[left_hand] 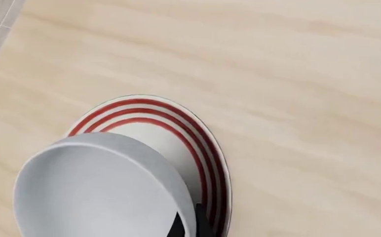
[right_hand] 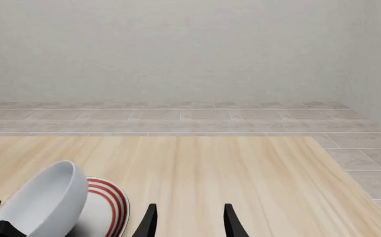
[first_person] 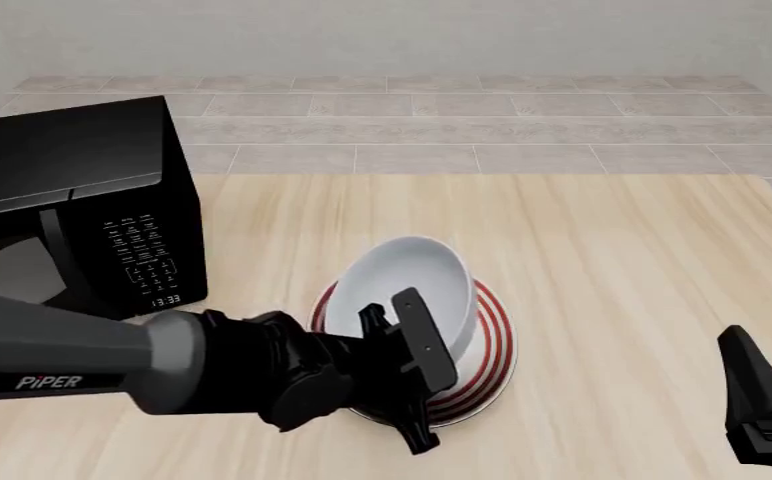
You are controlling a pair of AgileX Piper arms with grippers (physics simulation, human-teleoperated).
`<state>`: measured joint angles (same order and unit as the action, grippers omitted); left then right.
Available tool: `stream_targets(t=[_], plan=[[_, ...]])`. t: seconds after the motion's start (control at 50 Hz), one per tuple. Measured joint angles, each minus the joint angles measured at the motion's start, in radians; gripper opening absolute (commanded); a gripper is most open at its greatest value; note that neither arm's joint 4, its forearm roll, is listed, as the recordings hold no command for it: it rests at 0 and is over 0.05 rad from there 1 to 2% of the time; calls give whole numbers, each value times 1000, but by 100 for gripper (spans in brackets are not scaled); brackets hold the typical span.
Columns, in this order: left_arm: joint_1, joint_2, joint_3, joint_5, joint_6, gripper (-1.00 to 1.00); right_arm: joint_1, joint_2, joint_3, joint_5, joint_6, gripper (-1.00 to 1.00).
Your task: Pick up the white bowl and put it on the plate.
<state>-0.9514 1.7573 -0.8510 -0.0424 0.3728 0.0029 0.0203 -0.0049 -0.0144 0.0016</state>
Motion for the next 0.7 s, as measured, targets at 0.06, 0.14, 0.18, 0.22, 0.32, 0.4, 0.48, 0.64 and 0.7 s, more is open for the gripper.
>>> stream_targets(t=[0.06,0.14,0.18,0.22,0.32,0.4,0.48,0.64,0.7], plan=[[-2,4,-3,1,-1,-100,0,0,0,0,0,100],[-4,11,-6,3,-3,-100,0,0,0,0,0,100],[-5,13,-8,3,-4,-100,0,0,0,0,0,100],[-5,16,-10,3,-4,-100,0,0,0,0,0,100],[-6,21,-14,5,-4,-100,0,0,0,0,0,100],[-8,26,-18,7,-4,100,0,0,0,0,0,100],[-9,32,-19,10,-3,100,0,0,0,0,0,100],[-10,37,-24,17,-1,100,0,0,0,0,0,100],[-10,37,-25,20,-1,100,0,0,0,0,0,100]])
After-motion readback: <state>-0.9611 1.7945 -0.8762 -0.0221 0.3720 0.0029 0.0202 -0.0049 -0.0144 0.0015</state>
